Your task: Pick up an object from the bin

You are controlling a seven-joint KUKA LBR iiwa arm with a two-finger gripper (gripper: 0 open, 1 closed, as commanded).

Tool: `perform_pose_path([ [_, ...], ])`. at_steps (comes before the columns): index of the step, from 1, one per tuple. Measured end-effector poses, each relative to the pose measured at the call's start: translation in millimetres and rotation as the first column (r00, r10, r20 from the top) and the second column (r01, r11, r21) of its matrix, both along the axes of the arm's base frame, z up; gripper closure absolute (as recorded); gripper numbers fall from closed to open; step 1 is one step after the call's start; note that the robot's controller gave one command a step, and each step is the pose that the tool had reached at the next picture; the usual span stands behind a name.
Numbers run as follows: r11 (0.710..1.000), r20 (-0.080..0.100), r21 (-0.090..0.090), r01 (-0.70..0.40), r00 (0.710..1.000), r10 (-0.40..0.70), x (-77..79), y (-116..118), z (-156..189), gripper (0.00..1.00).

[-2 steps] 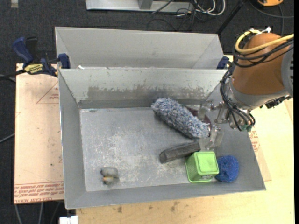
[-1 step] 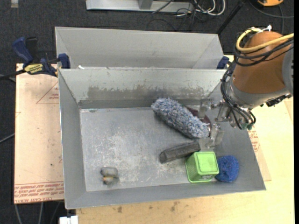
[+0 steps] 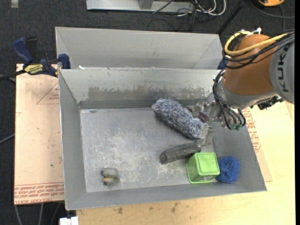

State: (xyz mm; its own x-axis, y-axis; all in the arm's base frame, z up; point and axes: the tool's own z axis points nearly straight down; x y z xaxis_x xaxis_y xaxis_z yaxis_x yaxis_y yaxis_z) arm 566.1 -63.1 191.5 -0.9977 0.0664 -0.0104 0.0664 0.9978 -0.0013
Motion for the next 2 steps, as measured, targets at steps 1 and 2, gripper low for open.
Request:
perform_pose_path([
  [1,1.000,-0.008,0.002,-0.019,1.000,0.020,15.8,32.4,-30.9,1.00],
  [2,1.000,-0.008,0.002,-0.020,1.000,0.020,15.8,32.5,-30.9,0.00],
])
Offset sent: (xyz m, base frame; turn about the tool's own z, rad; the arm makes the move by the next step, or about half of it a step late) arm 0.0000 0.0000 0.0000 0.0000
